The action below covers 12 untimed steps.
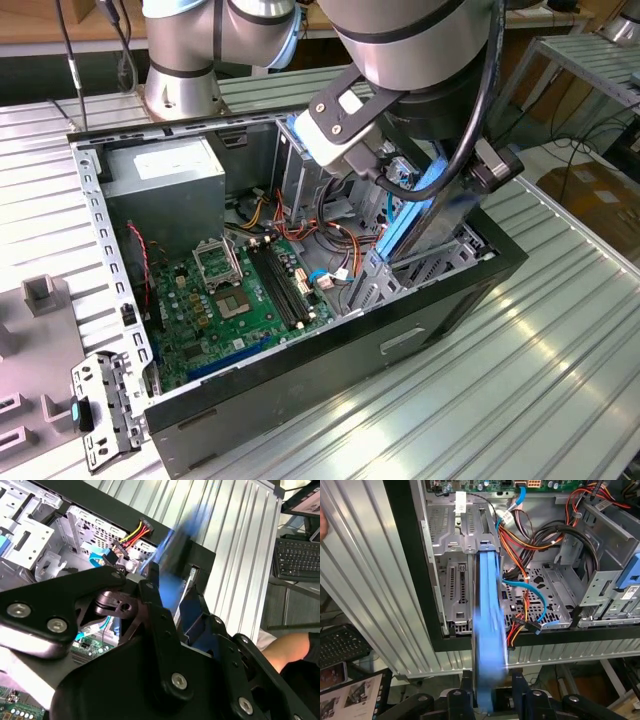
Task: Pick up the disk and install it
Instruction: 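Insert the disk into the insertion slot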
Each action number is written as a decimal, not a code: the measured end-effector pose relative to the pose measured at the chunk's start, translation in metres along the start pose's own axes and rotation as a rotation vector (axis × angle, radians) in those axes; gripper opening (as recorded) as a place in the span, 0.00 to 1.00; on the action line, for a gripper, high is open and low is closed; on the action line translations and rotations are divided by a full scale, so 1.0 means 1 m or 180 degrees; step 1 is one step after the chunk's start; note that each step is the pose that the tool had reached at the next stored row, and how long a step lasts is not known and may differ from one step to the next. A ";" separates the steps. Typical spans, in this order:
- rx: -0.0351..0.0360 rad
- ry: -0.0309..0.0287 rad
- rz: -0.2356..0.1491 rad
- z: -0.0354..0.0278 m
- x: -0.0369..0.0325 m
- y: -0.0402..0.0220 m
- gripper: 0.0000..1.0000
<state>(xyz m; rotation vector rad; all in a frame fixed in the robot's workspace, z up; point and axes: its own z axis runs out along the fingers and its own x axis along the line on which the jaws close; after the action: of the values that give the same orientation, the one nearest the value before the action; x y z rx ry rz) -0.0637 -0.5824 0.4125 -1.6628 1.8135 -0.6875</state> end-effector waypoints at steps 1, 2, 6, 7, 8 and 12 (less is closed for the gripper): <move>0.0000 0.0000 0.0000 0.0000 0.0000 0.0000 0.44; 0.0000 0.0001 -0.0001 -0.0001 0.0000 0.0000 0.44; -0.0089 0.0009 0.0001 0.0012 -0.0006 -0.0045 0.44; -0.0152 0.0014 0.0001 0.0027 -0.0010 -0.0069 0.43; -0.0213 0.0020 0.0002 0.0048 -0.0014 -0.0091 0.36; -0.0405 0.0038 0.0004 0.0112 -0.0025 -0.0157 0.18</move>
<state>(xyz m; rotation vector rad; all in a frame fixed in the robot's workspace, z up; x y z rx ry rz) -0.0446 -0.5812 0.4160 -1.7420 1.9012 -0.5934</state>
